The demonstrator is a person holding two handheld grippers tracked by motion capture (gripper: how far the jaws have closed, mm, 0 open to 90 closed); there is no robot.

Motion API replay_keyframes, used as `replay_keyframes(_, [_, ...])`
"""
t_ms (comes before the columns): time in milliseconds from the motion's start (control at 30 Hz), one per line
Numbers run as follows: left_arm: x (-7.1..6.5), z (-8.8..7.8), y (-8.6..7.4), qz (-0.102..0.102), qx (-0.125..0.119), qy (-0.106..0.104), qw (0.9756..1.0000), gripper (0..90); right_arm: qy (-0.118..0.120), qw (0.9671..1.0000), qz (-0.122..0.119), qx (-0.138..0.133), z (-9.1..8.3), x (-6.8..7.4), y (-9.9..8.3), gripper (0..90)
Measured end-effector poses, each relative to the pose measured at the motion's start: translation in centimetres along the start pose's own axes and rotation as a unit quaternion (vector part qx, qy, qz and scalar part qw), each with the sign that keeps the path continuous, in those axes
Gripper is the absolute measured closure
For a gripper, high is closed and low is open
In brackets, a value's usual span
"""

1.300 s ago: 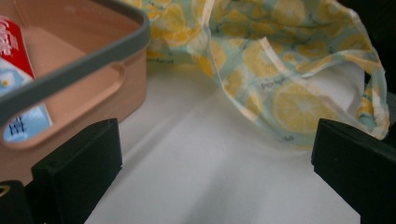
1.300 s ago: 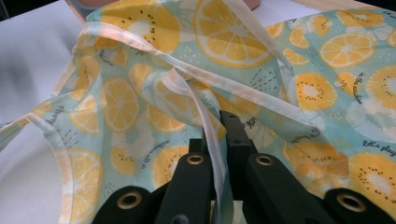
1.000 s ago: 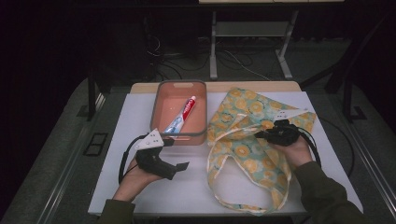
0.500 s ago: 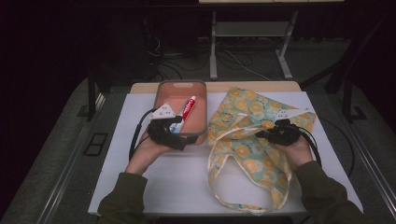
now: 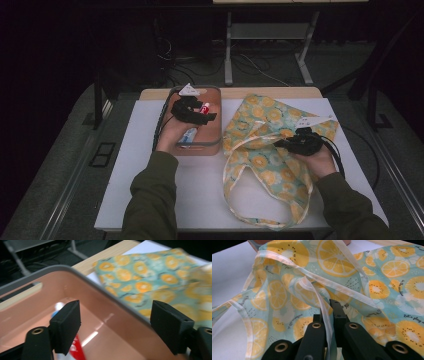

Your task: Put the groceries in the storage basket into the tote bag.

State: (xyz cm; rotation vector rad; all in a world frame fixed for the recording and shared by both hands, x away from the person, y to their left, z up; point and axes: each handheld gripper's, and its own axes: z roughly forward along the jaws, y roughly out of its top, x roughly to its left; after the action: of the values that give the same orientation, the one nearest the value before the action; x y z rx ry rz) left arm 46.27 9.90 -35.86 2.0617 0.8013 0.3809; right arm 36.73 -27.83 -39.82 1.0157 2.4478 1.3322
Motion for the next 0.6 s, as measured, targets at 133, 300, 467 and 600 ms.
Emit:
replay_keyframes(133, [1.2, 1.4, 0.1, -0.009, 0.025, 0.019, 0.9995, 24.1, 0.003, 1.0, 0.0, -0.002, -0.1, 0.1, 0.0, 89.8])
replay_keyframes(300, [2.4, 3.2, -0.6, -0.028, 0.064, 0.031, 0.9971, 24.8, 0.005, 1.0, 0.001, -0.005, -0.3, 0.0, 0.0, 89.8])
replay_keyframes(467, [2.9, 4.8, -1.8, -0.05, 0.113, 0.05, 0.9911, 24.8, 0.005, 0.9999, 0.001, -0.009, -0.5, -0.1, 0.0, 89.8])
replay_keyframes(600, [3.2, 5.5, -2.7, -0.06, 0.144, 0.054, 0.9862, 24.9, 0.004, 1.0, 0.001, -0.009, -0.7, -0.2, -0.1, 89.8])
